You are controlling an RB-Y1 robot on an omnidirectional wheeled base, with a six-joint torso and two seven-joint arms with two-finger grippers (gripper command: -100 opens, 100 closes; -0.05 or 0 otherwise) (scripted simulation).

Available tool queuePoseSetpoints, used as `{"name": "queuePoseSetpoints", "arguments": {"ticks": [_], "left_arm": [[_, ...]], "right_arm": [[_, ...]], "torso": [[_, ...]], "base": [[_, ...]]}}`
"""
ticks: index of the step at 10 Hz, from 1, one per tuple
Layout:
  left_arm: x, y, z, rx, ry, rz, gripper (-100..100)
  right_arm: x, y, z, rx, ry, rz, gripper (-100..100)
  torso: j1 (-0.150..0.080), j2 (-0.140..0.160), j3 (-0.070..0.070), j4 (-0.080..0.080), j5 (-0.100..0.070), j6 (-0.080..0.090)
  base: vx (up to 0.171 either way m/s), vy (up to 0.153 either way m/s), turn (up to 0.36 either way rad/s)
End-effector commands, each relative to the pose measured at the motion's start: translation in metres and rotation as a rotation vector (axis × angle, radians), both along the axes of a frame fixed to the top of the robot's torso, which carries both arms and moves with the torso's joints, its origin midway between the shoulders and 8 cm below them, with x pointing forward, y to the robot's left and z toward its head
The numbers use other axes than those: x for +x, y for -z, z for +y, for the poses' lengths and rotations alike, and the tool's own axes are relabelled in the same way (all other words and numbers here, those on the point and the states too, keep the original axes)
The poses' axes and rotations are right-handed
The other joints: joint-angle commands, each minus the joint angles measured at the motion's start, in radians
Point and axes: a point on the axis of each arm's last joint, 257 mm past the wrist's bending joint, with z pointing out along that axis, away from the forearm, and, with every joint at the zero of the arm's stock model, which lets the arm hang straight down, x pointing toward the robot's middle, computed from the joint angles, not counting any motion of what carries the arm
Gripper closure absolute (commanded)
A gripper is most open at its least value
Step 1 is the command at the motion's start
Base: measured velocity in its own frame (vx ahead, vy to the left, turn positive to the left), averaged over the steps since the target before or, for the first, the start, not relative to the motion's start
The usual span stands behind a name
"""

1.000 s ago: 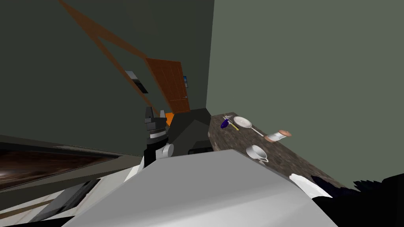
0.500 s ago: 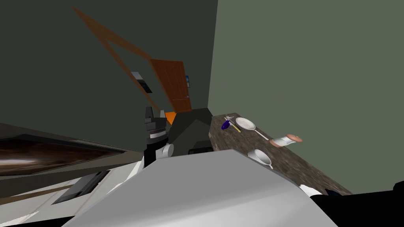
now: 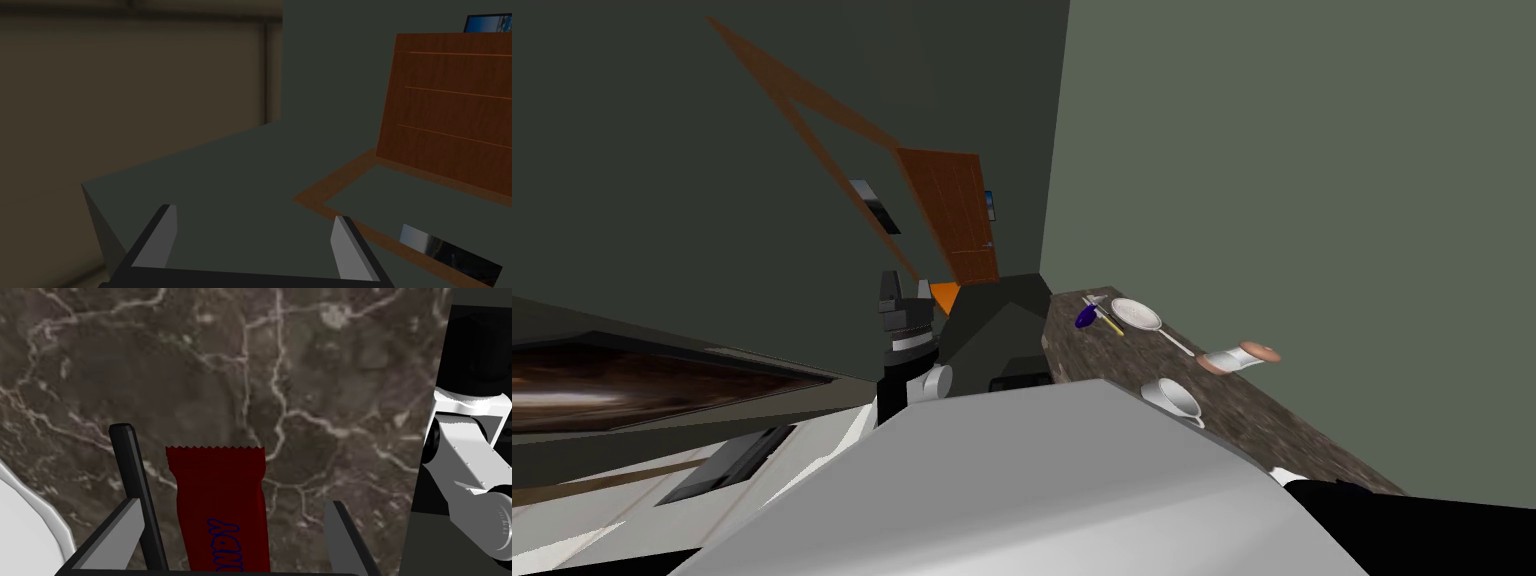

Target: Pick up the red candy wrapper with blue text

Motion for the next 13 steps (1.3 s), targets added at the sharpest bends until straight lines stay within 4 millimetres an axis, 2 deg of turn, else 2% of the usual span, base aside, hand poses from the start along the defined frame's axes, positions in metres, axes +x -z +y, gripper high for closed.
{"name": "queuePoseSetpoints", "arguments": {"ticks": [1,2,6,7,8,13], "left_arm": [[0.000,0.000,0.000,0.000,0.000,0.000,0],[0.000,0.000,0.000,0.000,0.000,0.000,0],[0.000,0.000,0.000,0.000,0.000,0.000,0],[0.000,0.000,0.000,0.000,0.000,0.000,0],[0.000,0.000,0.000,0.000,0.000,0.000,0],[0.000,0.000,0.000,0.000,0.000,0.000,0]], "right_arm": [[0.000,0.000,0.000,0.000,0.000,0.000,-100],[0.000,0.000,0.000,0.000,0.000,0.000,100],[0.000,0.000,-0.002,-0.003,-0.002,0.001,100],[0.000,0.000,-0.001,-0.003,-0.002,0.001,0],[0.000,-0.007,0.002,0.001,-0.002,0.004,100],[0.002,-0.021,0.006,0.003,-0.008,0.013,100]], "torso": [[0.000,0.000,0.000,0.000,0.000,0.000],[-0.002,0.000,0.000,0.000,-0.001,0.000],[-0.003,0.001,0.001,0.001,-0.002,0.001],[-0.003,0.001,0.001,0.001,-0.002,0.001],[-0.003,0.001,0.001,0.001,-0.002,0.001],[-0.003,-0.001,0.000,0.000,-0.002,0.001]], "base": [[-0.006,0.007,0.004],[0.000,0.000,0.000],[0.000,0.000,0.000],[0.000,0.000,0.000],[0.014,-0.012,-0.039],[0.015,-0.011,-0.020]]}}
